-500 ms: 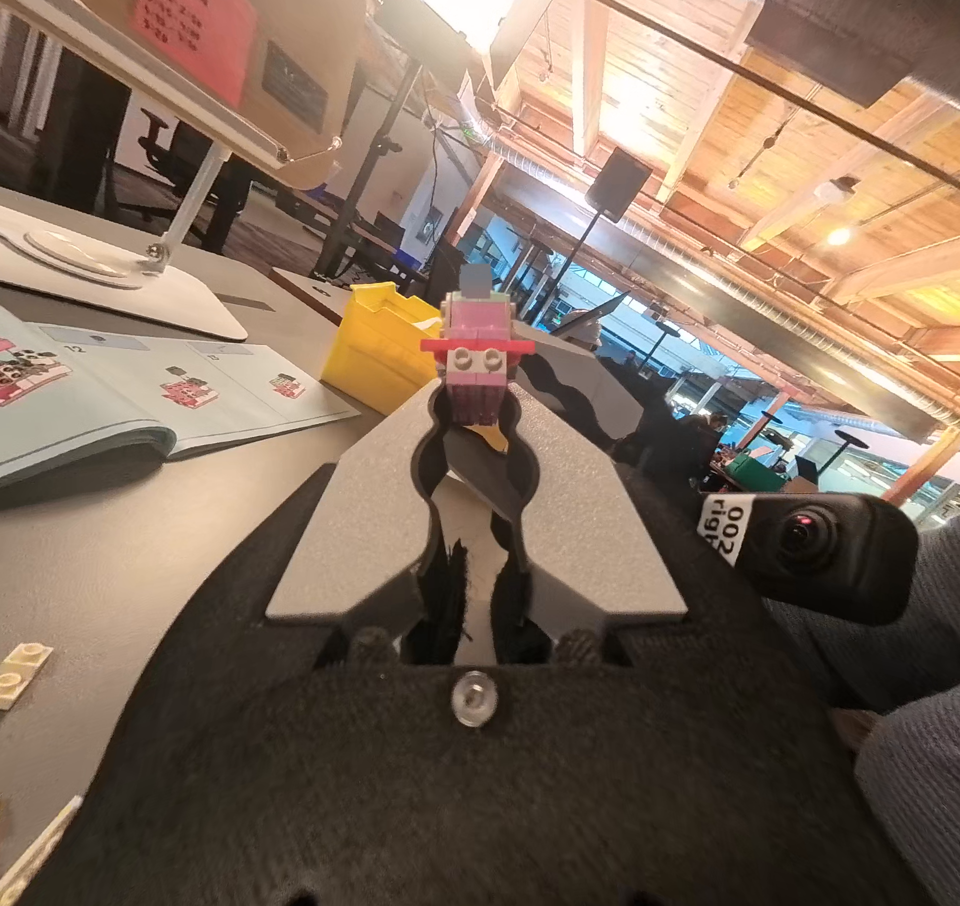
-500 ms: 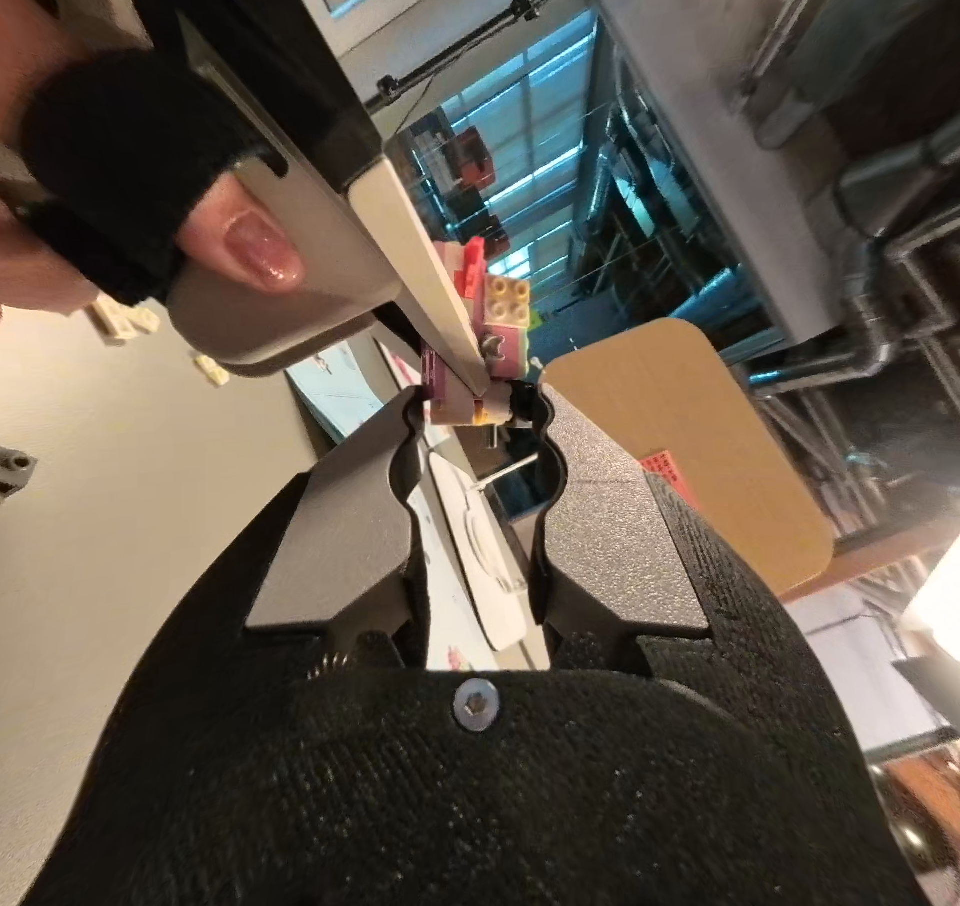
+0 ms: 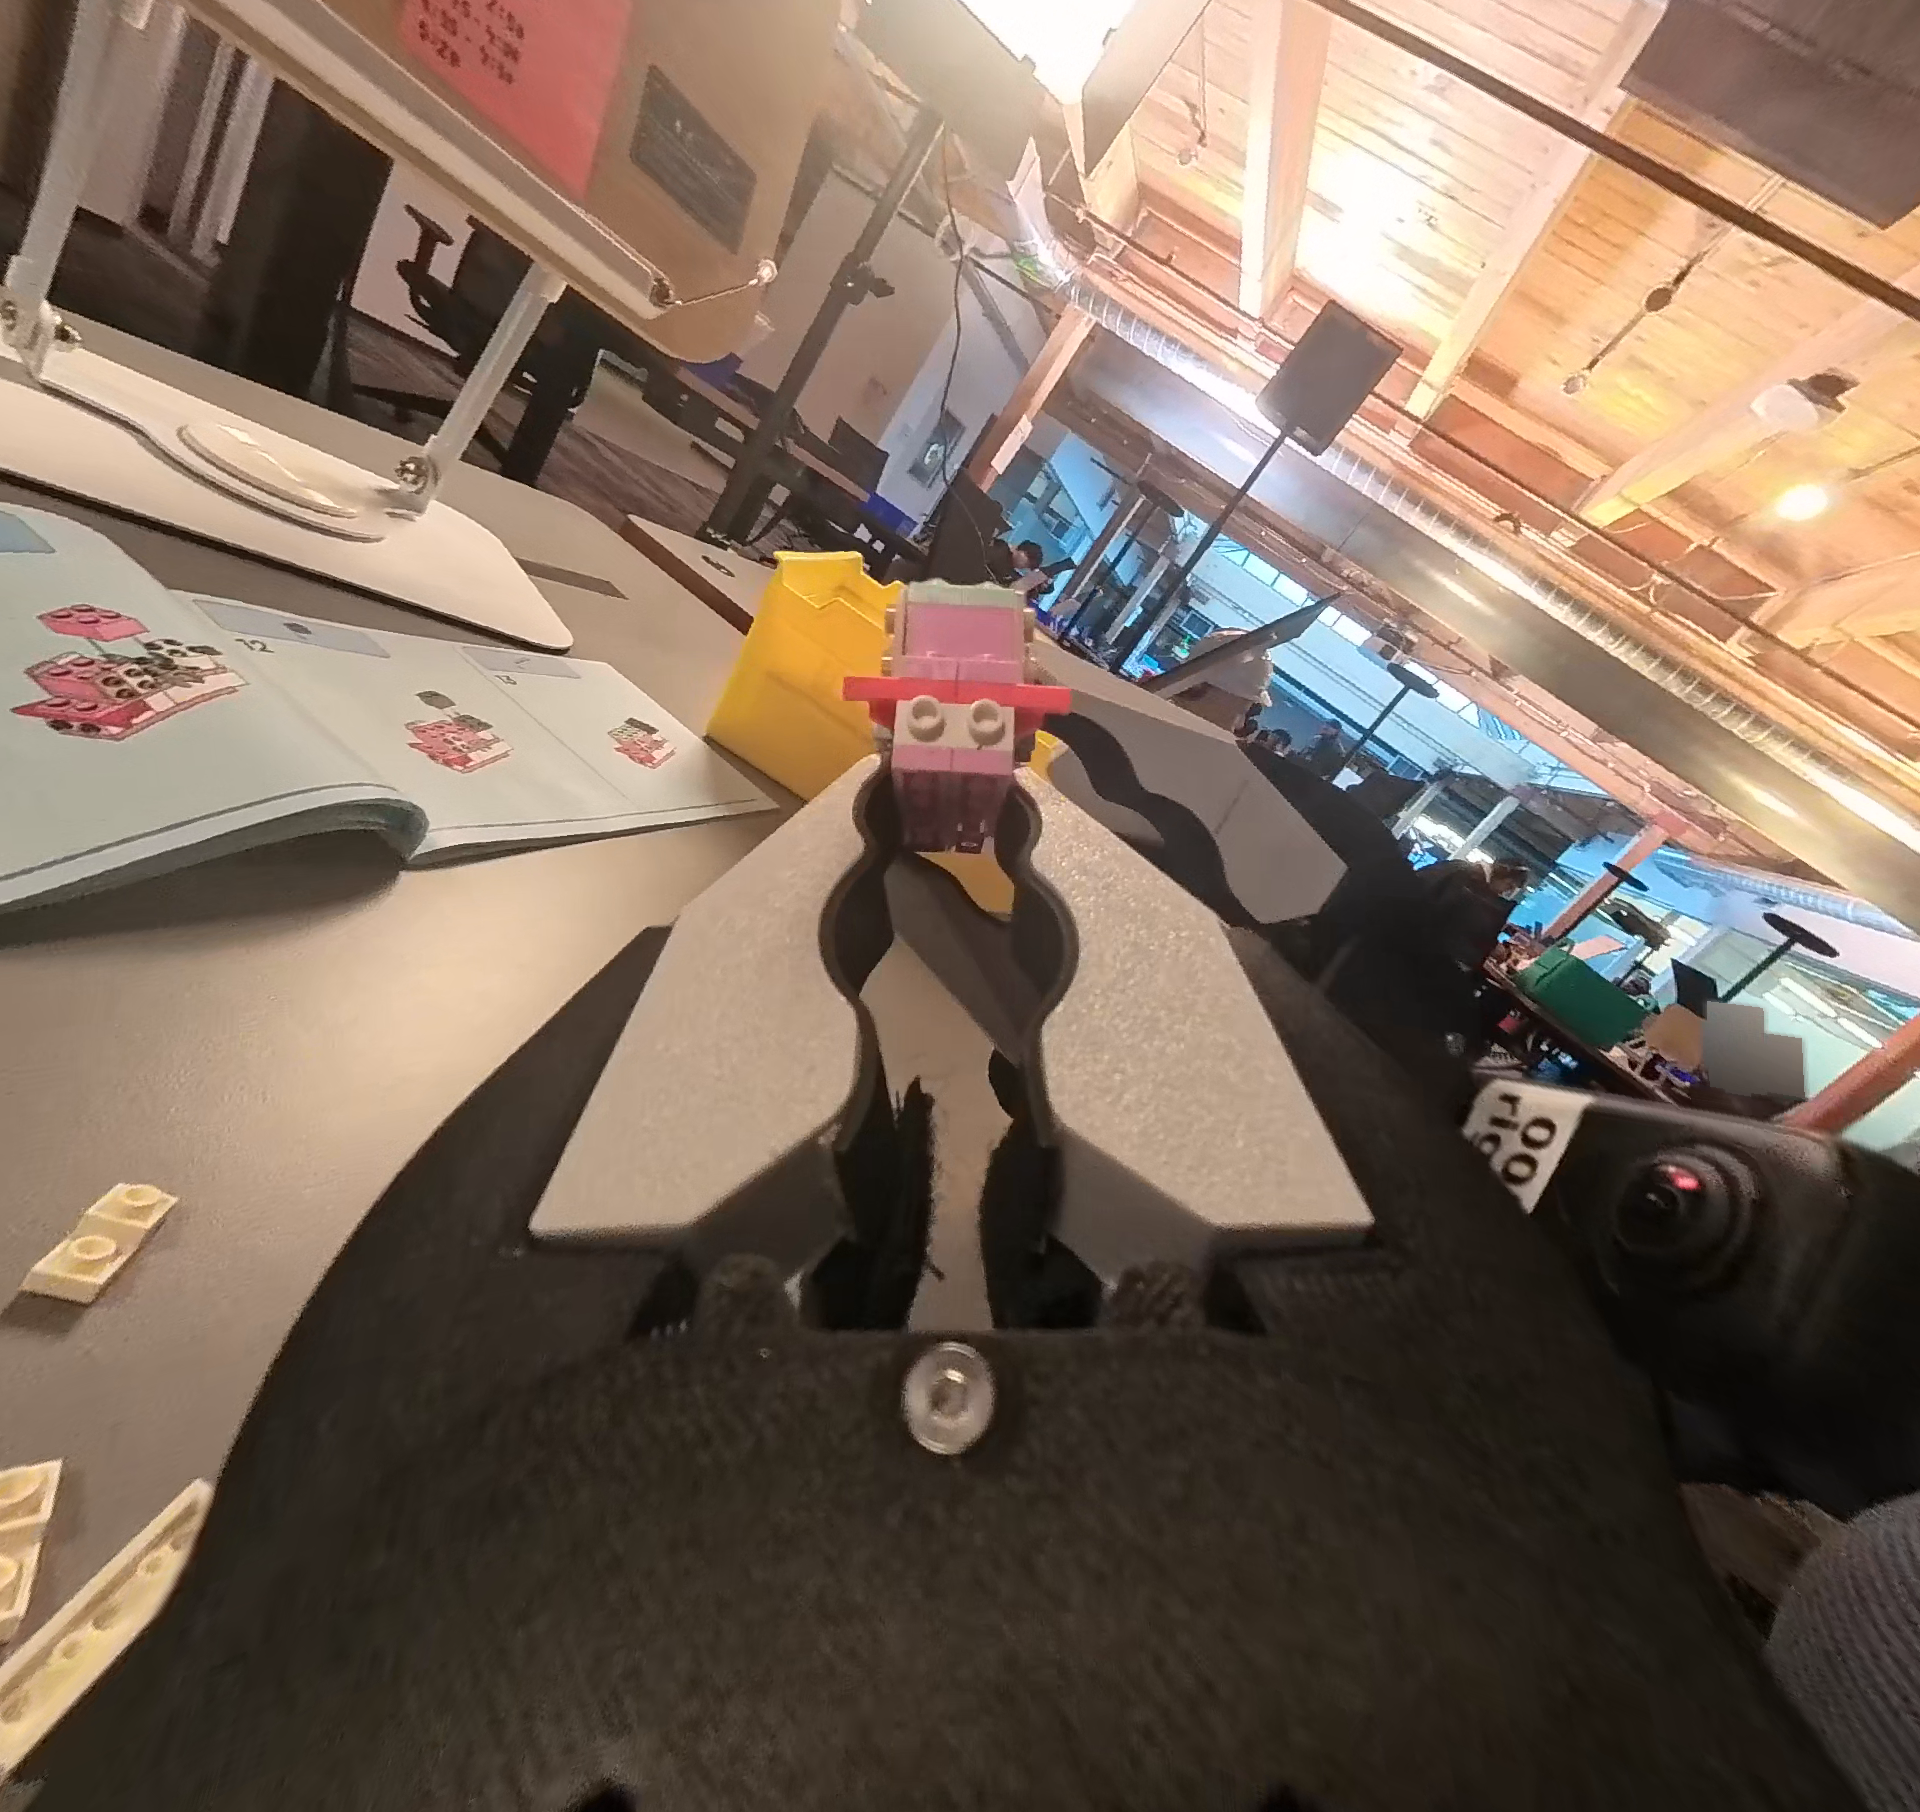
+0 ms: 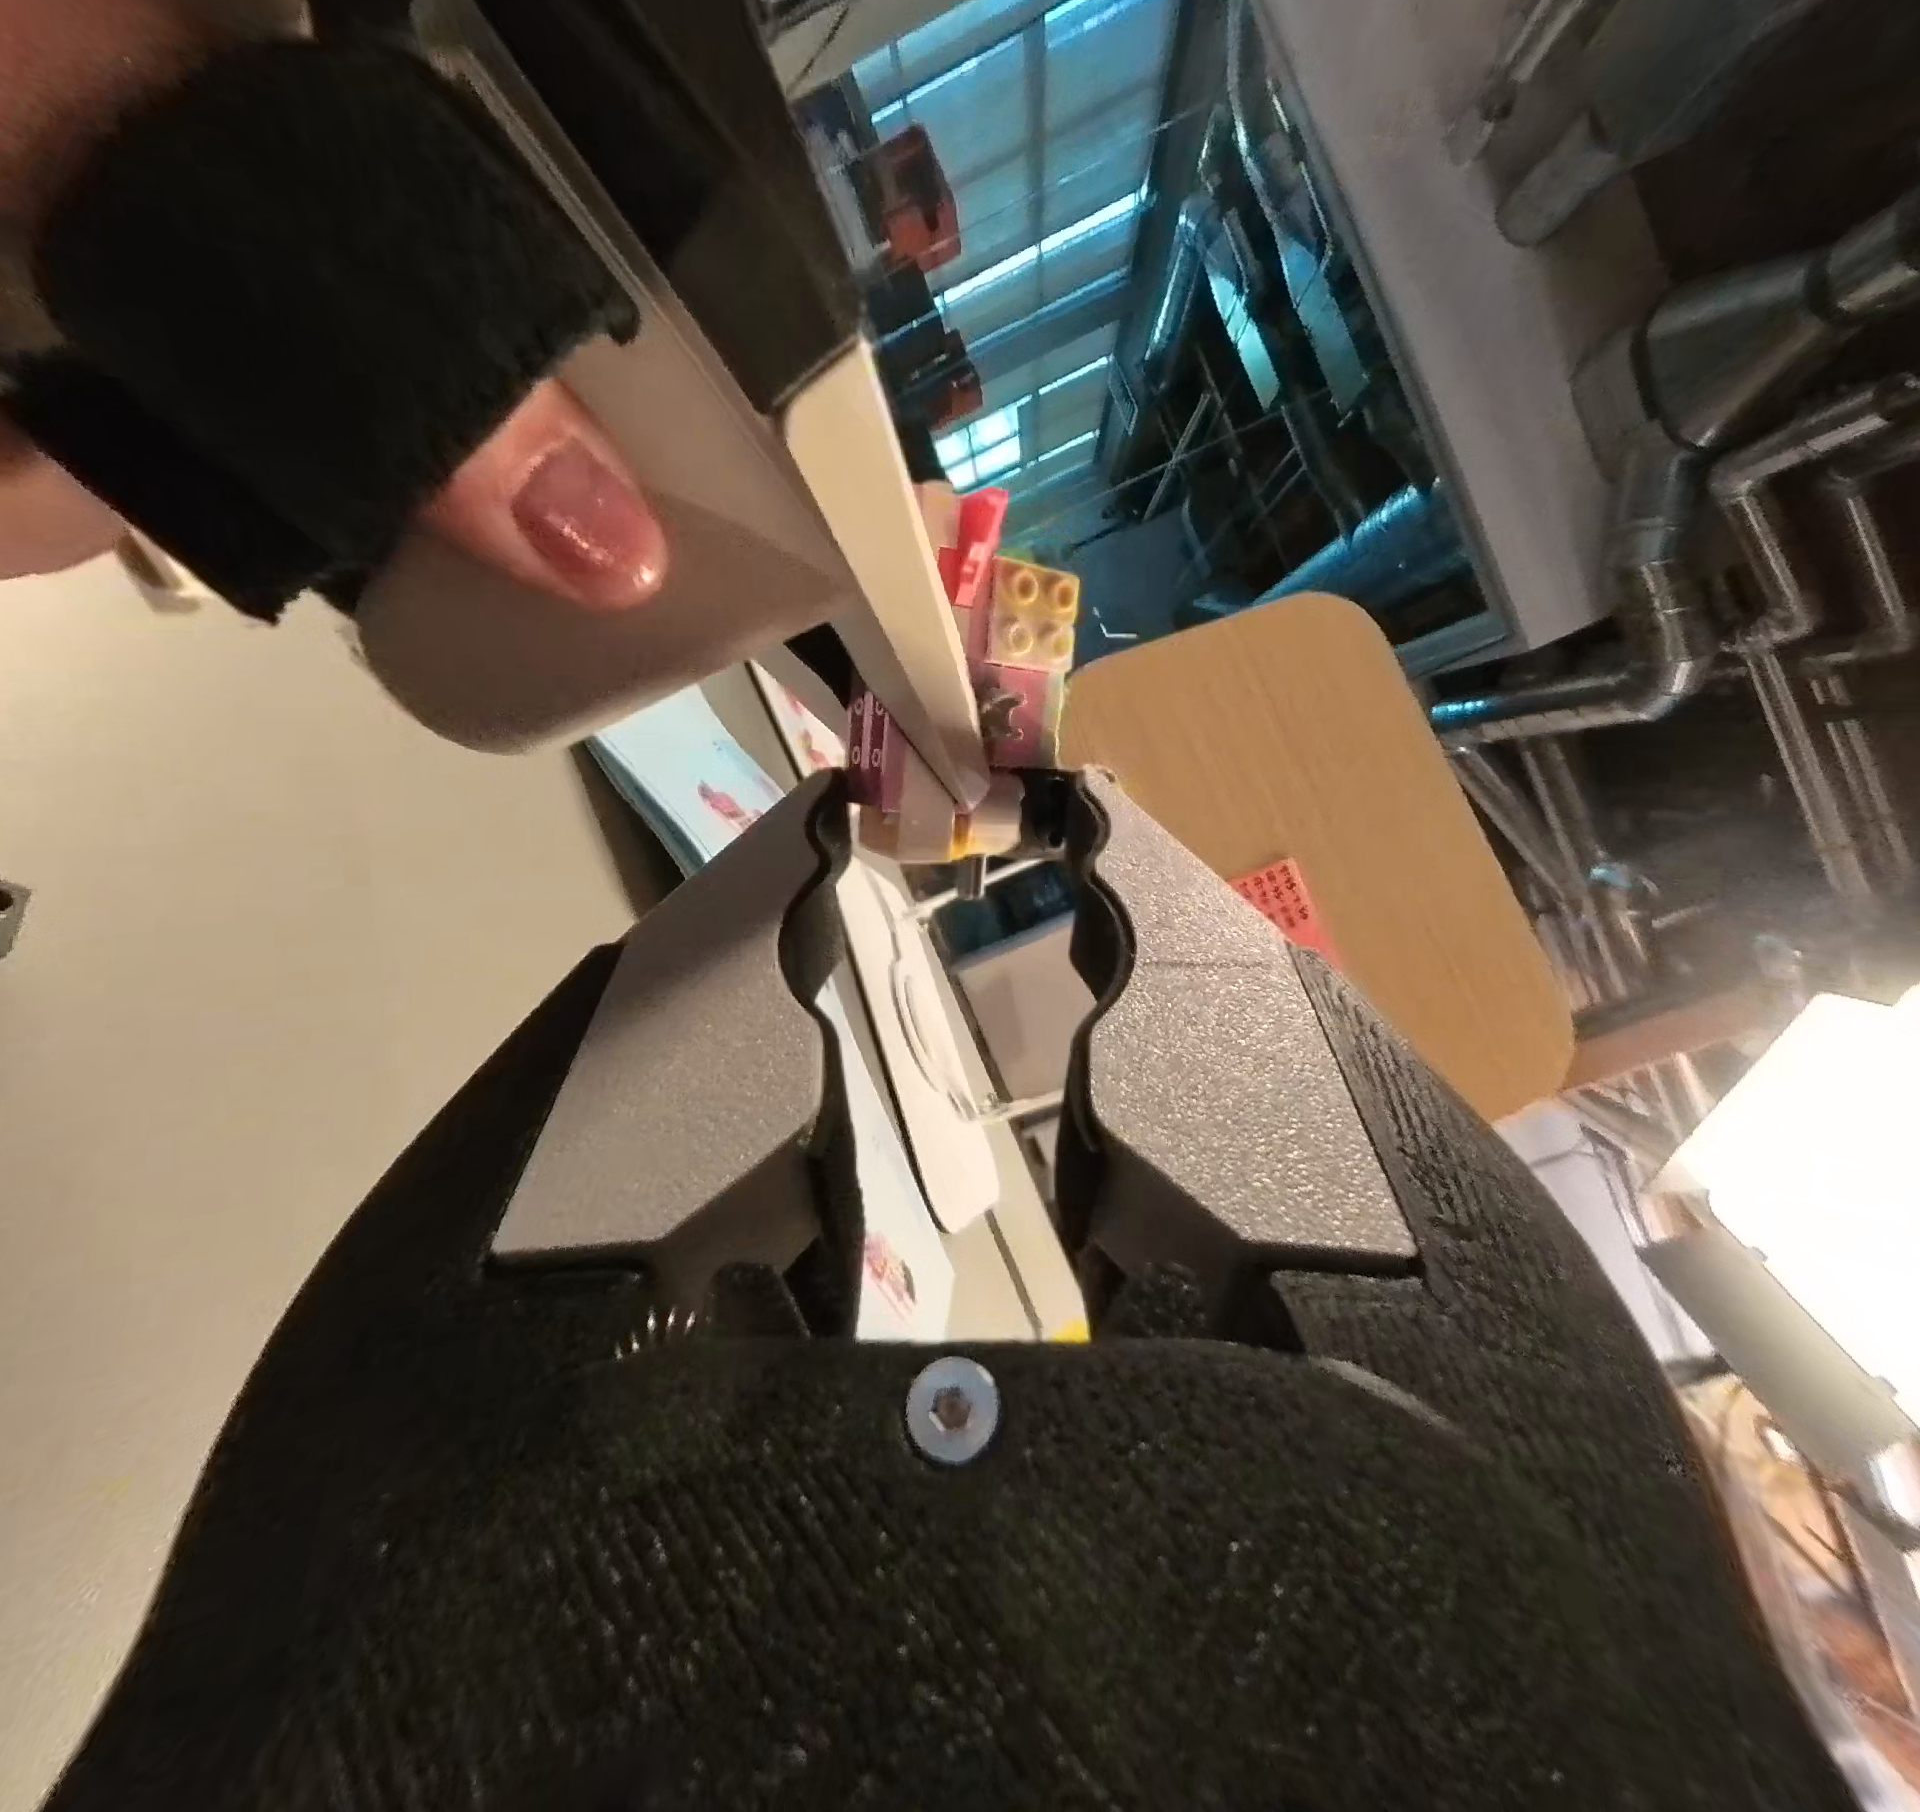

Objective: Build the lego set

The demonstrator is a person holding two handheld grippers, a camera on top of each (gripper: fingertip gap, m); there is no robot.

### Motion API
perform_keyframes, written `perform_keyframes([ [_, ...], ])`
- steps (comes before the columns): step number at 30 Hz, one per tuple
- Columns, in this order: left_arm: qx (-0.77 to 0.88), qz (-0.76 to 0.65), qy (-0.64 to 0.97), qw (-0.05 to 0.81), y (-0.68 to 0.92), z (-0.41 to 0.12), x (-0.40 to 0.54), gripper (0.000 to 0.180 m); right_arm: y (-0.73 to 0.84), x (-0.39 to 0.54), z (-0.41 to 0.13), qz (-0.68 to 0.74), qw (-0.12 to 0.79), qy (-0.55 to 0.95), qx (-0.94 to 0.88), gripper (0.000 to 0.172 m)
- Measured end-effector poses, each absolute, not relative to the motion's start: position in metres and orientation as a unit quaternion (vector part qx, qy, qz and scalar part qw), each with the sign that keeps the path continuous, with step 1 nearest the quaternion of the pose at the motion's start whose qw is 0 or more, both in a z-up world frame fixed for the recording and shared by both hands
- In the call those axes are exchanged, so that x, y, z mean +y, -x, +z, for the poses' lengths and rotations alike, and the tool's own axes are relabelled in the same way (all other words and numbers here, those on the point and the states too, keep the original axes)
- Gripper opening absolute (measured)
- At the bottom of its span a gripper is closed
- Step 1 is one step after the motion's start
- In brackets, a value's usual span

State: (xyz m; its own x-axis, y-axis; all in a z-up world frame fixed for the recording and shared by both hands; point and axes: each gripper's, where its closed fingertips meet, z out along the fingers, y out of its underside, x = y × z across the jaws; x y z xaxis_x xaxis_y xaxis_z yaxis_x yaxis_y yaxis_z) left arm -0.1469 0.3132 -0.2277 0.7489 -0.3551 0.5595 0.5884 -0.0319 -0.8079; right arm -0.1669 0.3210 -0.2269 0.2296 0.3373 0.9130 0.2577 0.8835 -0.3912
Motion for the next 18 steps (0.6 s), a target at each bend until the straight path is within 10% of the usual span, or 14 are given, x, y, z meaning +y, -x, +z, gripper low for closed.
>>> perform_keyframes([
  [18, -0.093, -0.342, 0.623, 0.697, 0.1484, -0.2263, 0.3124, 0.016, 0.1695, 0.3208, -0.2283, 0.095, 0.73, 0.28, -0.616, 0.04],
])
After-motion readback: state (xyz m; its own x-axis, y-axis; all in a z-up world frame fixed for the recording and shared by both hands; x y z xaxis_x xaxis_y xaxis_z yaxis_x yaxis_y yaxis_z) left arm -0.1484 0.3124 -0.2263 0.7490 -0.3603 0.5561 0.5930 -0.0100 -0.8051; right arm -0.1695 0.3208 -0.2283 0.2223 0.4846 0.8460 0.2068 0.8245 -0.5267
